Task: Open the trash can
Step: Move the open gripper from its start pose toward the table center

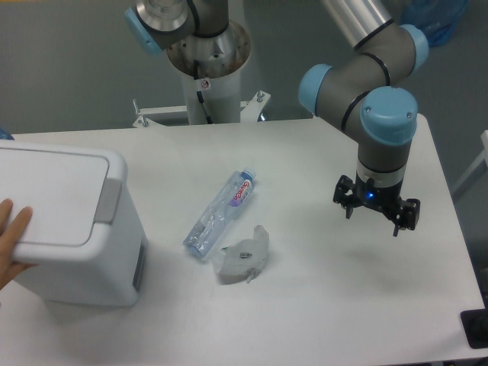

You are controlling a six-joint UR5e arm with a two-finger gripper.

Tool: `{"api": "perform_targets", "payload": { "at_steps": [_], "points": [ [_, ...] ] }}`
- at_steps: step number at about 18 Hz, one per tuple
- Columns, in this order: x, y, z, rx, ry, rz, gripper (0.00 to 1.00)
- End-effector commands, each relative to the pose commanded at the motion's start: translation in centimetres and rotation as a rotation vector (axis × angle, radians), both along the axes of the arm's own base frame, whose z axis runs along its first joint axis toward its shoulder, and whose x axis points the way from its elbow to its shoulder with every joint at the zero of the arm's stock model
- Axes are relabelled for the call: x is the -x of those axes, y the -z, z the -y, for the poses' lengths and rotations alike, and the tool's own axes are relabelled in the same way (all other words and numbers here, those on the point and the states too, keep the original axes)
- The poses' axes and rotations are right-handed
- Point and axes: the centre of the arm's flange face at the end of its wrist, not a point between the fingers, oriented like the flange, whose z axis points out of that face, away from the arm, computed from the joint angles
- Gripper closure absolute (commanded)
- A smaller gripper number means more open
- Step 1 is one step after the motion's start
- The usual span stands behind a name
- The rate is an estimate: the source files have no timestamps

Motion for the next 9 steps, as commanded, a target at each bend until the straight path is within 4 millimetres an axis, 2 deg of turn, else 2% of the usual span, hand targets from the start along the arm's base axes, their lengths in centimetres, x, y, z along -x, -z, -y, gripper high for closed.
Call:
{"api": "perform_targets", "payload": {
  "at_steps": [9],
  "points": [
    [-0.15, -0.15, -0.07, -0.004, -0.01, 0.004, 0.0]
  ]
}}
